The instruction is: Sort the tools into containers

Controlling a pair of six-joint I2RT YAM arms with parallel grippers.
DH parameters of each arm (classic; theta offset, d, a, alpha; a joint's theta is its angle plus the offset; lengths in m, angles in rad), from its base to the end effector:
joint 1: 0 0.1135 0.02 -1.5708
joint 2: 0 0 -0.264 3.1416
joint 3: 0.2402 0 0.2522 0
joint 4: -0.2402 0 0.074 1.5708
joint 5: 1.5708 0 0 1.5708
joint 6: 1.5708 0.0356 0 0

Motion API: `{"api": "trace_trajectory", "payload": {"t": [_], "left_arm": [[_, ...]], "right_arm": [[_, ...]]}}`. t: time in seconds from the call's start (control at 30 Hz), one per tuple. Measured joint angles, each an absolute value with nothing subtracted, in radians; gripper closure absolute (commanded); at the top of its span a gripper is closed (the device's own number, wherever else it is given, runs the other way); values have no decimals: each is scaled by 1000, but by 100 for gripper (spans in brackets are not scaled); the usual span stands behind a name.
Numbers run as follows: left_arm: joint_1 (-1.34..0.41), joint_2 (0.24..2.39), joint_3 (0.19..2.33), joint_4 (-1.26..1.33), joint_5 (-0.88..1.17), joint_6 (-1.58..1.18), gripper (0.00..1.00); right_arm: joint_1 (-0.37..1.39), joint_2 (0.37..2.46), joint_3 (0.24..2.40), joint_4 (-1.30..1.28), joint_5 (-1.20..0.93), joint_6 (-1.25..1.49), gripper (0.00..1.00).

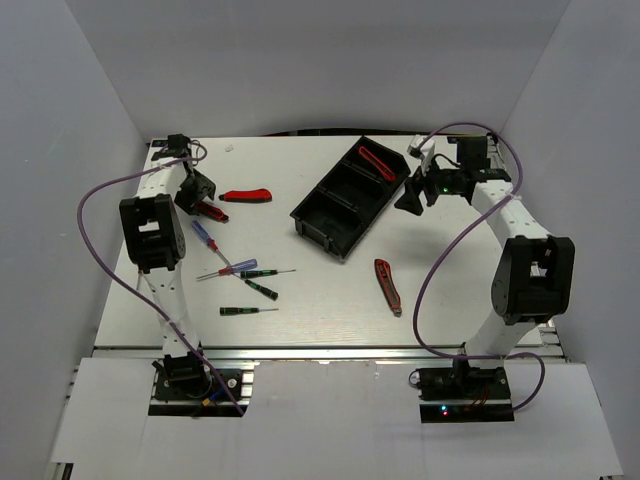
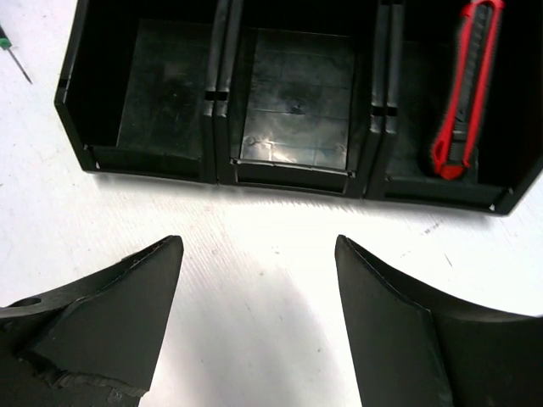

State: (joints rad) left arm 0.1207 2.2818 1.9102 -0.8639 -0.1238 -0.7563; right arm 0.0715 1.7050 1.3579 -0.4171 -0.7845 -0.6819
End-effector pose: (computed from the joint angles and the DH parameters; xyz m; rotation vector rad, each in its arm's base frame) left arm 0.4743 0.0620 0.1773 -1.2089 2.5091 0.0167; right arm 0.3749 0.0521 0.2796 -1.1172 1.8164 0.5593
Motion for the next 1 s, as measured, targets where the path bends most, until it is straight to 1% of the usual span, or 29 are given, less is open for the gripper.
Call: {"api": "trace_trajectory", "payload": {"t": [0.17, 0.33, 0.43, 0.47, 0.5, 0.57, 0.6, 0.7, 0.73, 0.87, 1.0], "left_arm": [[121, 2331, 1962, -886, -129, -752, 34], [122, 2342, 1975, -884, -142, -740, 47], [125, 2342, 1969, -882, -150, -735, 52], [126, 2341, 1965, -879, -151, -734, 57], [126, 2339, 1961, -876, -152, -734, 66], [127, 2331, 1950, -870, -157, -733, 75], [127, 2330, 1948, -868, -157, -733, 83], [127, 2328, 1948, -867, -156, -731, 94], [128, 2326, 1948, -867, -154, -729, 100], [129, 2305, 1930, -853, -132, -722, 100], [125, 2228, 1889, -823, -94, -722, 100]], "right_arm": [[55, 1691, 1350, -416, -789, -675, 21], [54, 1668, 1312, -418, -789, -667, 21], [54, 1660, 1299, -419, -789, -662, 21], [52, 1657, 1297, -420, -789, -661, 21], [52, 1655, 1296, -420, -789, -661, 21], [48, 1652, 1296, -420, -789, -660, 21], [47, 1651, 1296, -420, -789, -659, 21], [41, 1648, 1296, -419, -790, -657, 21], [40, 1647, 1296, -420, -791, -657, 21], [36, 1646, 1296, -420, -796, -654, 21], [30, 1644, 1296, -420, -798, -654, 21]]}}
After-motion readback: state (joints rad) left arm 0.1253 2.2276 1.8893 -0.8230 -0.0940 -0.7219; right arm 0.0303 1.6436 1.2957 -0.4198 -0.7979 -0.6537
